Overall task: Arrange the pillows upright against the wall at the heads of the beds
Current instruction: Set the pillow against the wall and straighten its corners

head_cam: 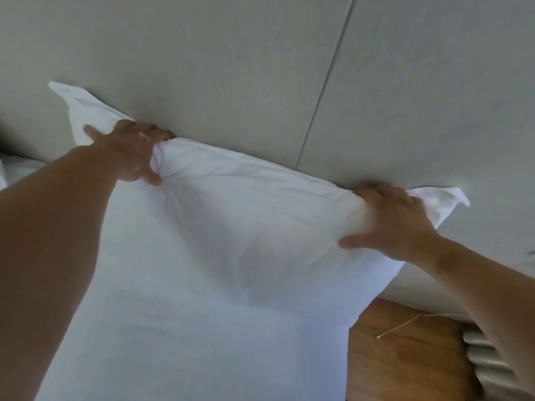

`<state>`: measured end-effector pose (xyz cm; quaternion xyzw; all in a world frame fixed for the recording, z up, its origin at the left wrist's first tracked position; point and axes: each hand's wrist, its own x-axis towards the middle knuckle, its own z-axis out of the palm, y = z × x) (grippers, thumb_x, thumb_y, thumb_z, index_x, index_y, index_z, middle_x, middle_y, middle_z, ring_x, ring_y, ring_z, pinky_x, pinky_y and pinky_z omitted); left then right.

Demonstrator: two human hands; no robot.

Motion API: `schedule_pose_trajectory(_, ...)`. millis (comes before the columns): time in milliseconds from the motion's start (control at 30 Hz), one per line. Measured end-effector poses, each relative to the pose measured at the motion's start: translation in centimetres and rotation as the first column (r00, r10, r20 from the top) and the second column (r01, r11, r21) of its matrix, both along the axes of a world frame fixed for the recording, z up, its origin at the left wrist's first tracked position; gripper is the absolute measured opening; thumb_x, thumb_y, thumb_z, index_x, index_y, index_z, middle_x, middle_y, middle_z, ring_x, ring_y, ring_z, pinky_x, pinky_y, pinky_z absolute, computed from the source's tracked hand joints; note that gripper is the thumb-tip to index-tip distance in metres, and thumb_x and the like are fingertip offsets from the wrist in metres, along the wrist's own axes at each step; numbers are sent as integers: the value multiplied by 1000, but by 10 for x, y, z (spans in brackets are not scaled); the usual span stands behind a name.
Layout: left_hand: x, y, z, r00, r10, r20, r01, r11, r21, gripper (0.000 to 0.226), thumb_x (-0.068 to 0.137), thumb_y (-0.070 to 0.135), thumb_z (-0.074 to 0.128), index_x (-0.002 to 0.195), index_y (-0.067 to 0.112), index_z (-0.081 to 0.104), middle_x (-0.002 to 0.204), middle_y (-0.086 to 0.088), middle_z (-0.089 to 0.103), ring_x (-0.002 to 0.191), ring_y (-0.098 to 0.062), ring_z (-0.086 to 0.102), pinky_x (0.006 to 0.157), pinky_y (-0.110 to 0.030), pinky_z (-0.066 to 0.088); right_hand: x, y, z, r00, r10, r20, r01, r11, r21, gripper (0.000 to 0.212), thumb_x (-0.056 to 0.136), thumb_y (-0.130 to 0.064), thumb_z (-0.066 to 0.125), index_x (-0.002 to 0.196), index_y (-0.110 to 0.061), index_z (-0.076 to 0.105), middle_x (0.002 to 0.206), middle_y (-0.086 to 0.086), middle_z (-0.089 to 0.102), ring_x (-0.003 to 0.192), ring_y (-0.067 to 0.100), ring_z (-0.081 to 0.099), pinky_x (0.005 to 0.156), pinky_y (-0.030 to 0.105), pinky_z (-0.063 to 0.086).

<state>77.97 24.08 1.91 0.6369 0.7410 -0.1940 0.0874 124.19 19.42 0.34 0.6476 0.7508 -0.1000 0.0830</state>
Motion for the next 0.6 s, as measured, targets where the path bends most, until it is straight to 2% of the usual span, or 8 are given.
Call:
schedule_pose_trajectory(100,-23,-1,5,995,28,-92,-29,999,-13,105,67,57,81,155,42,24,160,7,32,150,-24,16,105,-82,8,6,-1,0,999,20,28,-20,1000,1,108,52,-86,70,142,-32,45,143,-1,57,134,27,48,113,47,31)
schedule_pose_trajectory(167,-32,-5,5,984,43,-174,-41,999,15,88,74,62,72,150,35,38,149,2,49,143,-28,34,106,-78,17,2,0,-3,999,14,-36,-13,1000,18,91,60,-78,75,134,-30,54,126,0,69,121,28,58,106,44,35)
schedule_pose_trajectory(300,-37,-10,30,994,-12,-108,11,1000,-11,78,72,50,82,139,19,58,135,-12,62,125,-35,55,102,-51,43,-8,11,-3,990,72,-121,-61,994,87,64,68,-64,81,119,-28,69,106,-2,77,105,27,66,91,40,45)
schedule_pose_trajectory(367,-42,-8,50,992,-20,-123,17,1000,-25,70,68,43,88,128,14,67,126,-15,67,115,-37,62,92,-38,49,-12,16,5,986,88,-143,-73,991,108,57,67,-61,84,111,-27,72,100,-2,77,101,29,66,82,38,44)
schedule_pose_trajectory(433,-46,-5,59,986,17,-165,-22,999,-27,65,65,41,90,121,14,72,120,-15,71,109,-36,66,83,-33,48,-18,19,11,983,96,-158,-76,989,130,56,66,-59,86,109,-27,72,99,-1,76,102,32,65,80,36,40)
schedule_pose_trajectory(533,-54,0,40,989,46,-144,-52,998,-39,63,59,43,92,113,19,70,119,-12,71,109,-35,65,89,-38,49,-26,21,5,984,104,-145,-85,988,133,56,68,-56,86,113,-26,70,103,-1,75,104,32,63,82,35,35)
schedule_pose_trajectory(600,-61,0,10,990,57,-129,-56,998,12,71,57,50,87,119,24,63,125,-10,66,117,-37,60,96,-58,48,-26,21,-3,986,82,-147,-61,988,141,54,70,-55,85,112,-26,69,104,-2,74,104,30,64,82,35,35)
